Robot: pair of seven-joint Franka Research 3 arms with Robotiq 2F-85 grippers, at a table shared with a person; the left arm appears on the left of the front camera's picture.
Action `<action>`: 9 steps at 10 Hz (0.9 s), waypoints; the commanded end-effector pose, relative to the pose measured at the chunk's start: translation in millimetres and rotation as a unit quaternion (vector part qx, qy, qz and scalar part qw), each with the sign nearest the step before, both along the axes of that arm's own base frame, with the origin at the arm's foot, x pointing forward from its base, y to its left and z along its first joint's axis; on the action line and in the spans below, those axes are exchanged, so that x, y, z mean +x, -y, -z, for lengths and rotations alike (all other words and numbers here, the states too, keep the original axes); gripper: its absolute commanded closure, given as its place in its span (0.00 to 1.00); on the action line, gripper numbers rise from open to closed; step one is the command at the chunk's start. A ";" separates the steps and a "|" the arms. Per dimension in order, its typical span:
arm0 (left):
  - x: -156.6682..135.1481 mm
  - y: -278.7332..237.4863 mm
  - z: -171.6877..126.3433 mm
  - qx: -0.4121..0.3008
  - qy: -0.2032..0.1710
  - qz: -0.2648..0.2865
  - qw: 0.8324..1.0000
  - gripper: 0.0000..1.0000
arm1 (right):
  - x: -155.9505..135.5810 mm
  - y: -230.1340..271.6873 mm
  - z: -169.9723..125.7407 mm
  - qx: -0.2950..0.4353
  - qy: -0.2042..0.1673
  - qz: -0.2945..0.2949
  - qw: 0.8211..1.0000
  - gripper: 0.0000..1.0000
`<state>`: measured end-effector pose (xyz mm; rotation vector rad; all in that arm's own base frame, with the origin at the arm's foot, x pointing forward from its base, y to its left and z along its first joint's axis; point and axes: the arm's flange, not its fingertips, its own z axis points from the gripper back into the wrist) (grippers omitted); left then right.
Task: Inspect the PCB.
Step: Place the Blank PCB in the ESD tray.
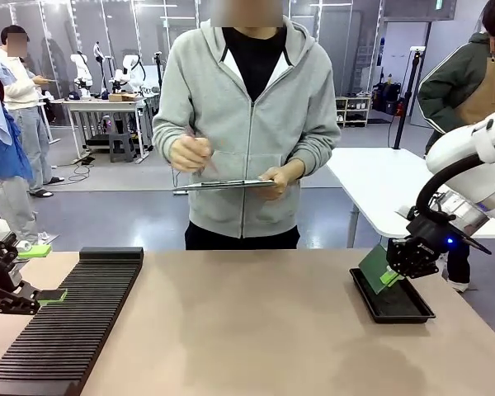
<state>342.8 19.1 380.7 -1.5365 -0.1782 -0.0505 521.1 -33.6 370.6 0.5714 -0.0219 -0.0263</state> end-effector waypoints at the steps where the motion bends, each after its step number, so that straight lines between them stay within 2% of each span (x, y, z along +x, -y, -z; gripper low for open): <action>1: -1.8 0.8 0.7 0.000 0.006 0.001 1.000 0.00 | 15.3 1.9 12.6 -0.017 0.019 -0.010 1.000 0.97; 2: -1.8 0.8 0.7 0.000 0.006 0.001 1.000 0.00 | 19.8 2.8 20.0 -0.031 0.027 -0.001 0.999 0.97; 4: -1.8 0.8 0.7 0.000 0.006 0.001 1.000 0.00 | 25.3 6.4 29.7 -0.035 0.022 0.009 0.999 0.97; 8: -1.8 0.8 0.7 0.000 0.006 0.001 1.000 0.00 | 21.1 6.9 40.3 -0.038 0.012 0.017 0.999 0.97; 9: -1.8 0.8 0.7 0.000 0.006 0.001 1.000 0.00 | 21.0 7.5 42.5 -0.040 0.012 0.022 0.999 0.92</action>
